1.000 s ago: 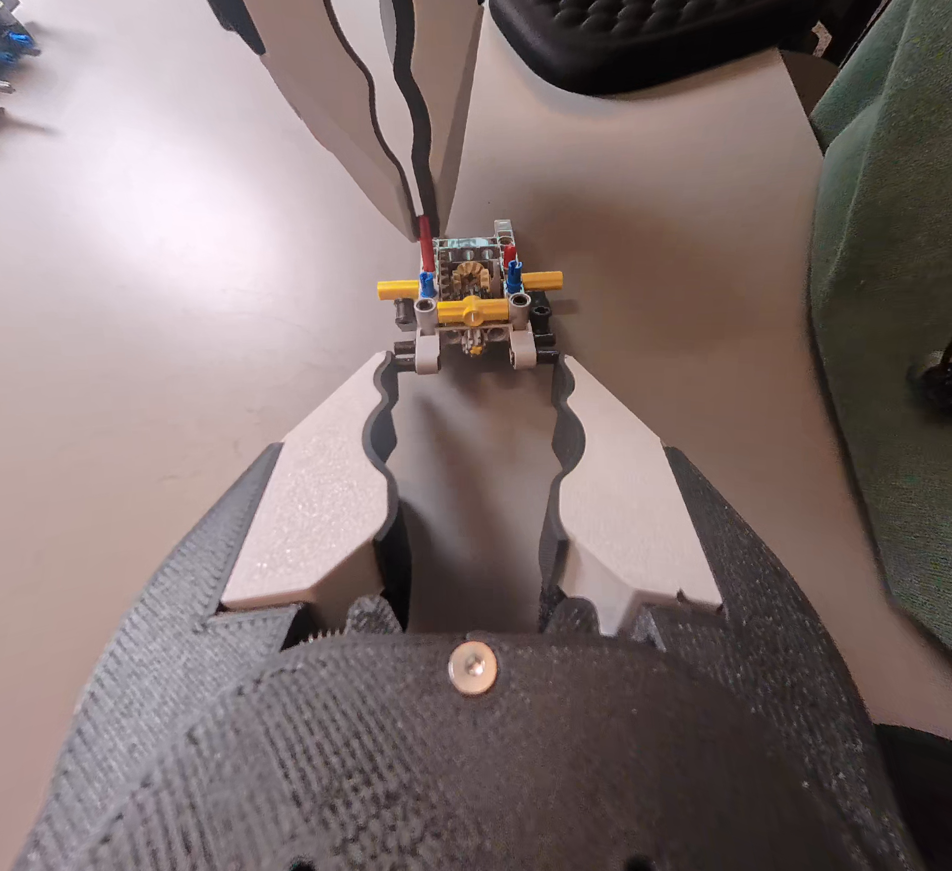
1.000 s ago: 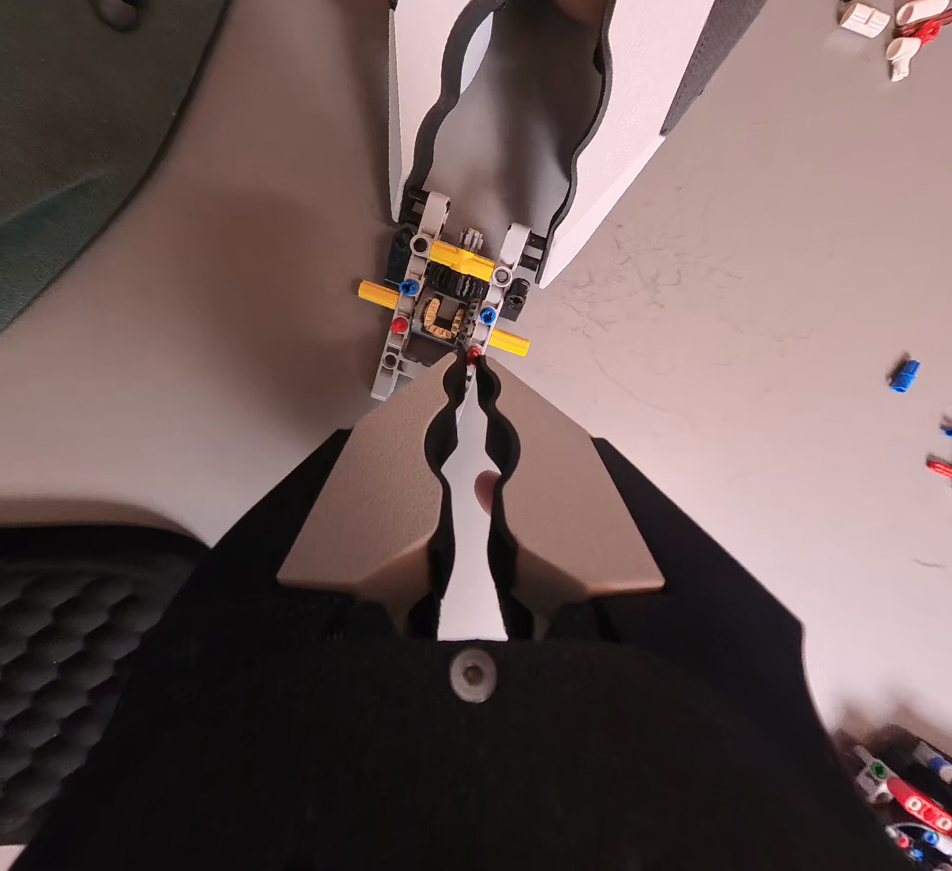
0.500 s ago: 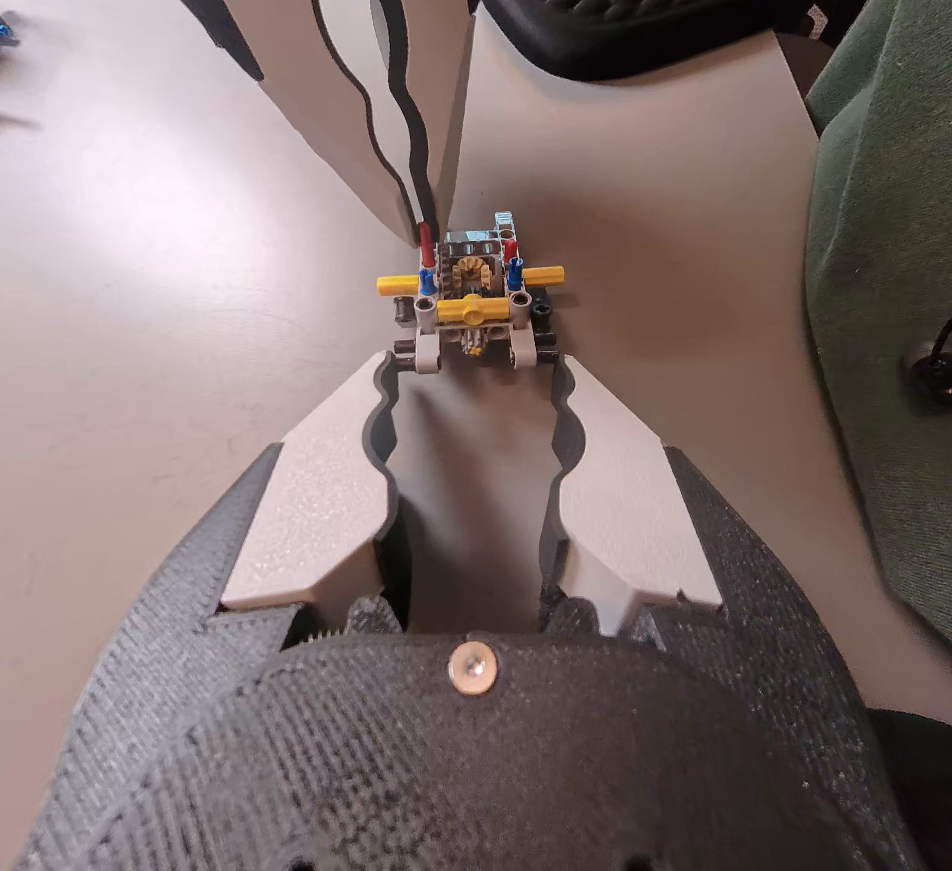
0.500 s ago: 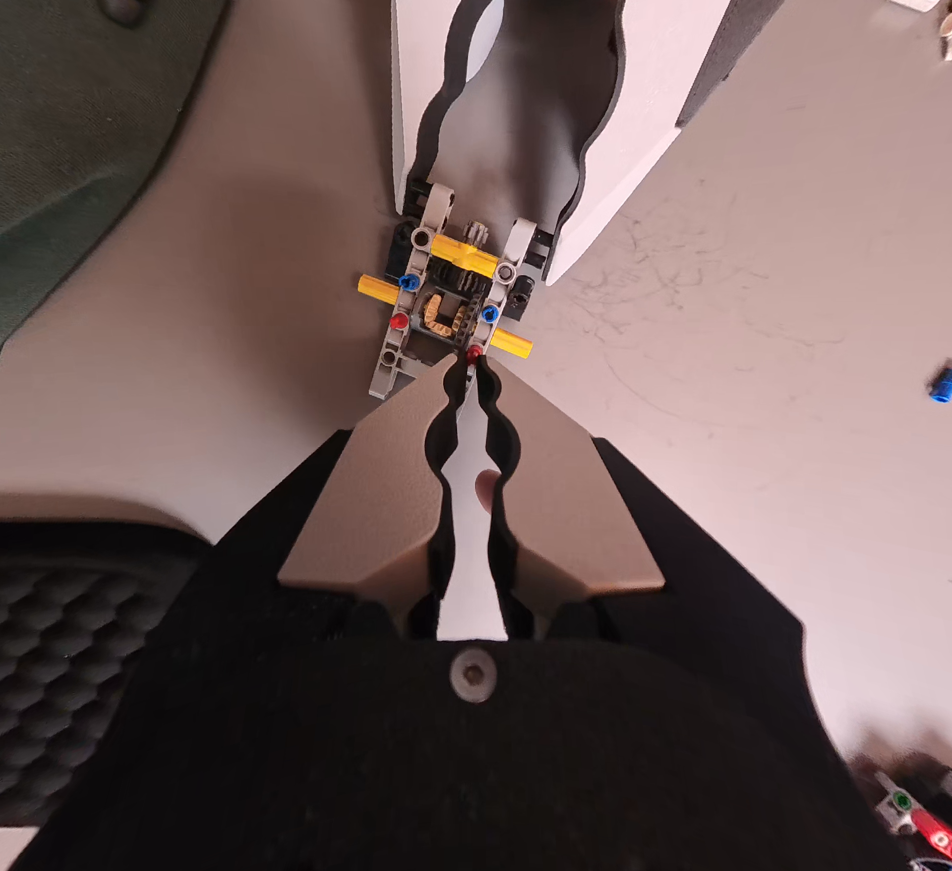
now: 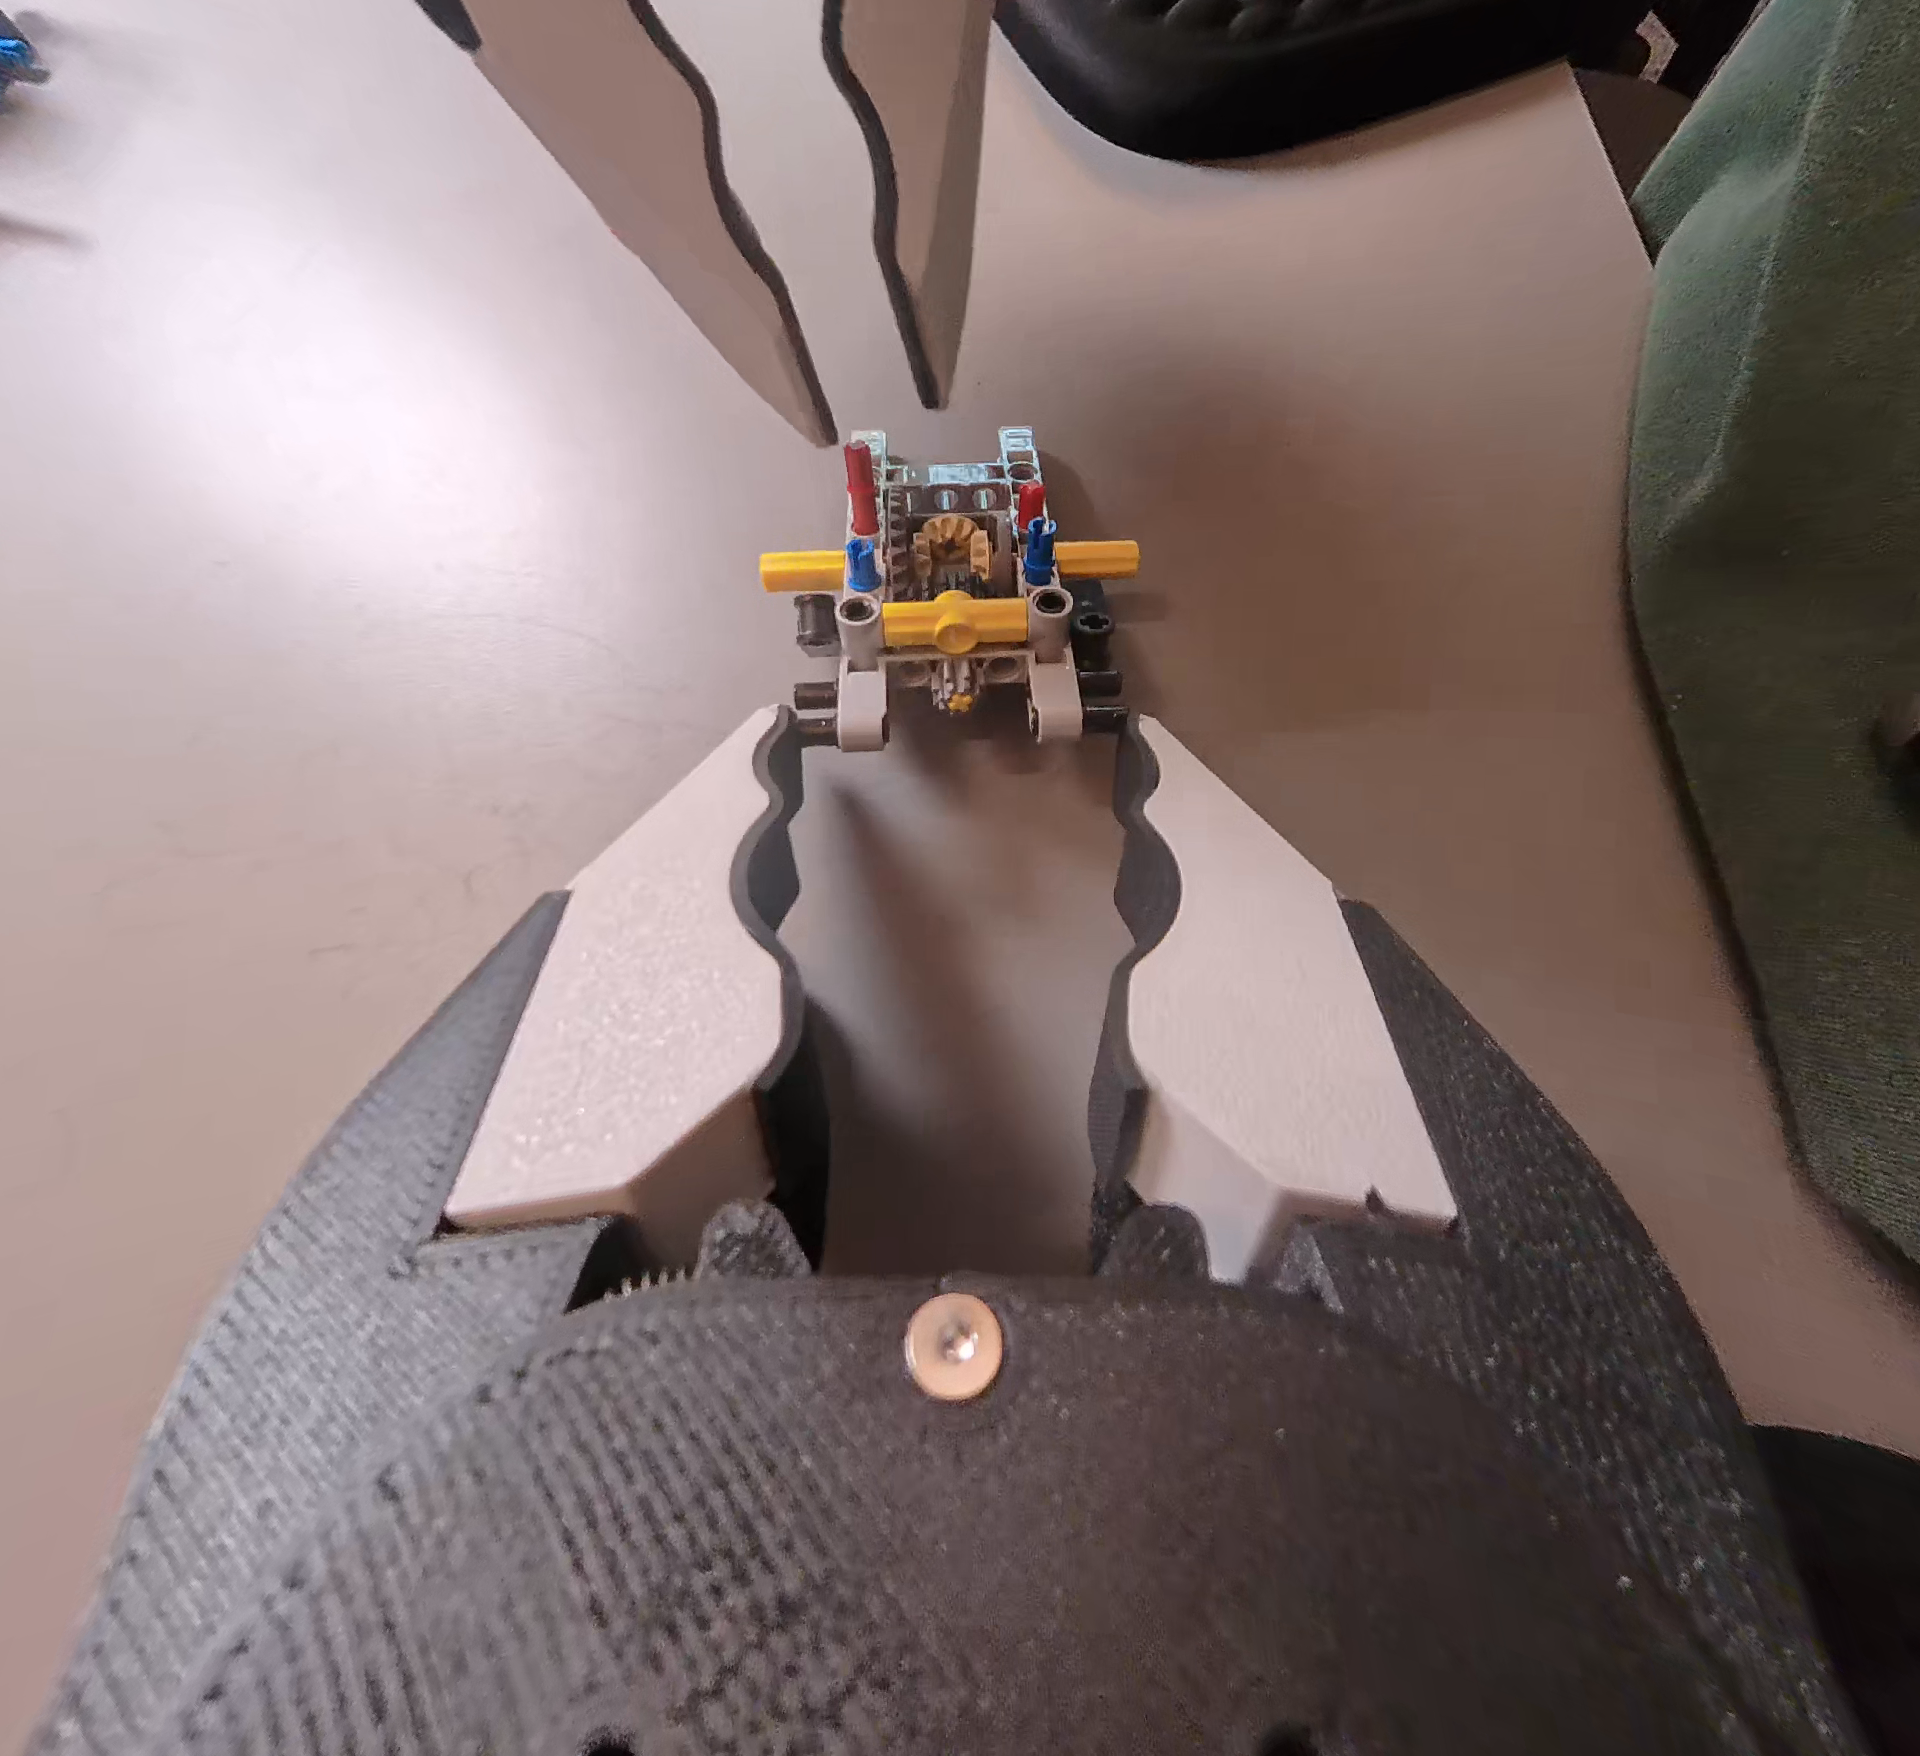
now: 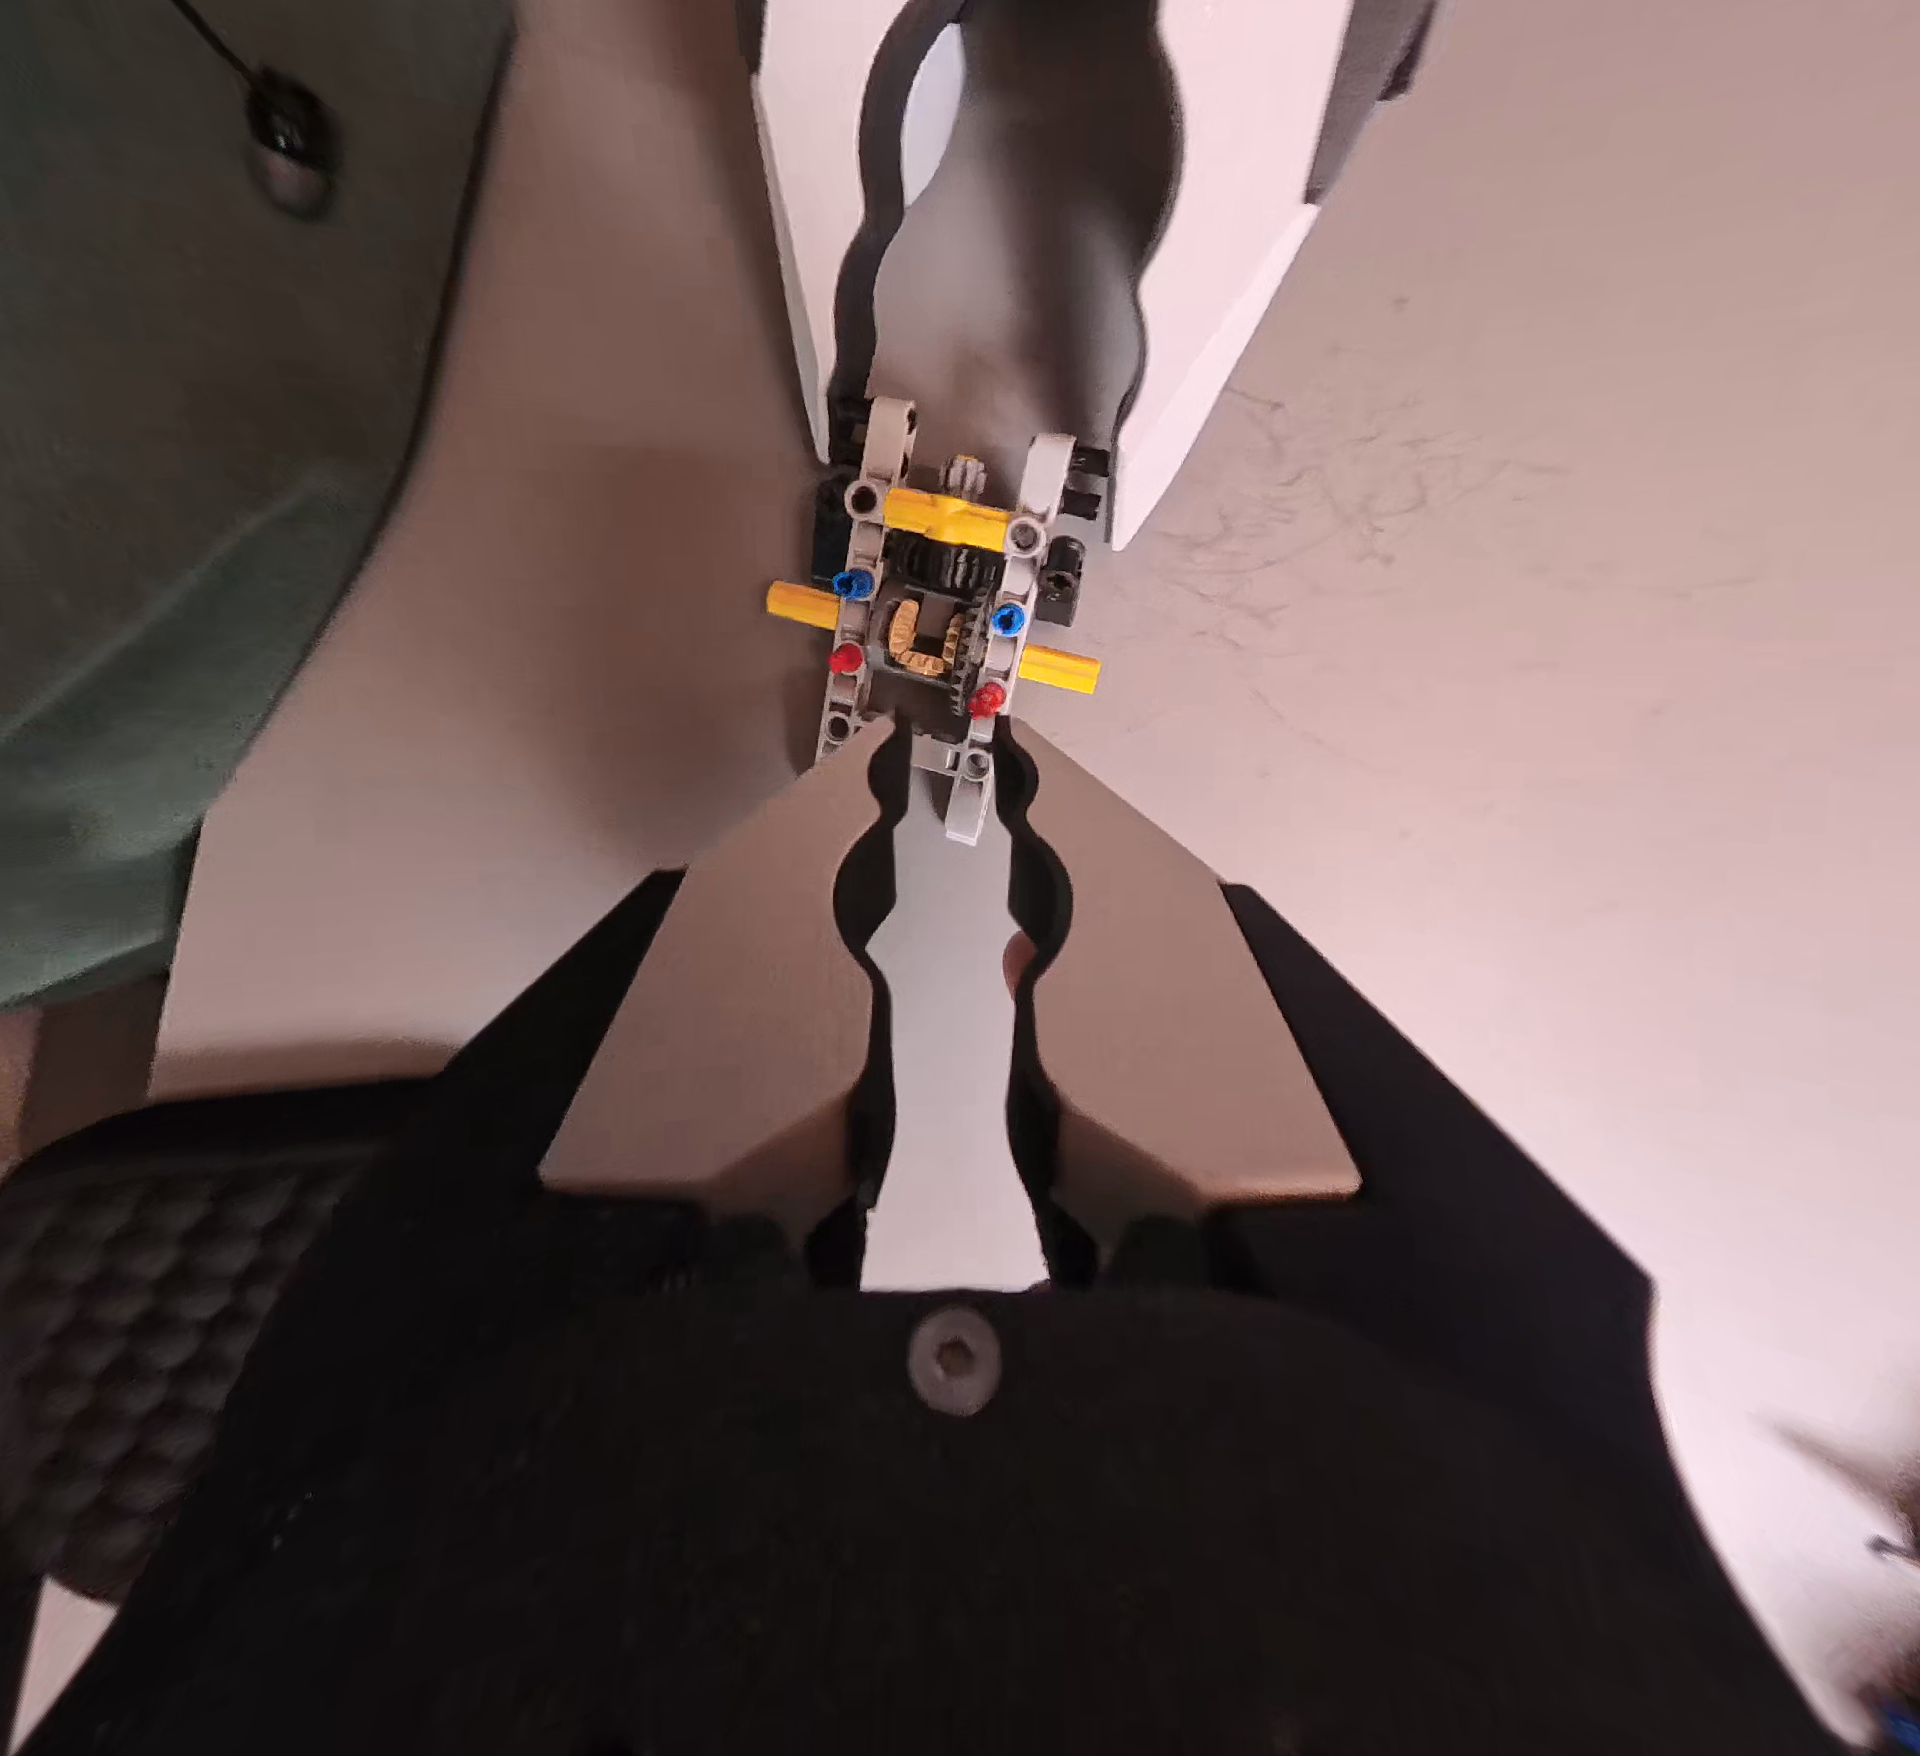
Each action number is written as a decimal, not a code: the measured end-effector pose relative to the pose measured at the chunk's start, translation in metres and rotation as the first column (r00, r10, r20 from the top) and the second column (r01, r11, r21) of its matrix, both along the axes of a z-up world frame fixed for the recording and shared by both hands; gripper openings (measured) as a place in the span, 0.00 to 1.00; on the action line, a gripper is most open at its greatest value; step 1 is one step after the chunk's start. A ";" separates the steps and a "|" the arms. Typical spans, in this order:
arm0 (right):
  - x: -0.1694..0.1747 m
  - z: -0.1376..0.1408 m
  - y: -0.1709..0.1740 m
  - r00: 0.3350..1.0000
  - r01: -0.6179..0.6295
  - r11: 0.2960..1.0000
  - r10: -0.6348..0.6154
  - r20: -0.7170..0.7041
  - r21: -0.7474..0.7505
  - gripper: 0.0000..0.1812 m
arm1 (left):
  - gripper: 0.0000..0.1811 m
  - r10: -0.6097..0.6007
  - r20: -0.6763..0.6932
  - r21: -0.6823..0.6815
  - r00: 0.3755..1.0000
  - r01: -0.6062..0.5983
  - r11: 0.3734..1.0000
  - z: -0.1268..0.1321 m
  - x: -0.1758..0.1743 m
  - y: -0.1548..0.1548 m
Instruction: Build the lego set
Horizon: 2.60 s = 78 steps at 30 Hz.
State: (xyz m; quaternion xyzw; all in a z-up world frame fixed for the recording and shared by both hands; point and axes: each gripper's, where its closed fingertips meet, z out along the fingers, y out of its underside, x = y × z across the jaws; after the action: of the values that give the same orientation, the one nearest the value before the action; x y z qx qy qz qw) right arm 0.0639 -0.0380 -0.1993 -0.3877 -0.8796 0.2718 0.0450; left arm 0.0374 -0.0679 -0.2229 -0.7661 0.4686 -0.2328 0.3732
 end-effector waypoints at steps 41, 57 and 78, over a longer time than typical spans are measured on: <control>-0.013 -0.003 0.008 0.814 0.581 0.798 -0.568 0.123 -0.158 0.02 | 0.33 0.048 0.012 0.030 0.999 -0.048 0.998 0.007 -0.002 0.005; -0.013 0.002 0.004 0.871 0.480 0.877 -0.474 -0.127 0.016 0.01 | 0.33 0.066 0.018 0.115 0.998 -0.068 0.991 0.022 0.002 0.002; -0.008 0.000 -0.001 0.970 0.166 0.954 -0.113 -0.214 0.250 0.01 | 0.33 0.031 0.008 0.102 0.999 -0.032 0.994 0.015 0.003 -0.002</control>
State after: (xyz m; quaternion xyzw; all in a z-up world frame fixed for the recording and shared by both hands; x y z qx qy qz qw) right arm 0.0556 -0.0390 -0.1992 -0.4109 -0.8695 0.1844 0.2026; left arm 0.0407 -0.0699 -0.2082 -0.7525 0.4666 -0.2050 0.4171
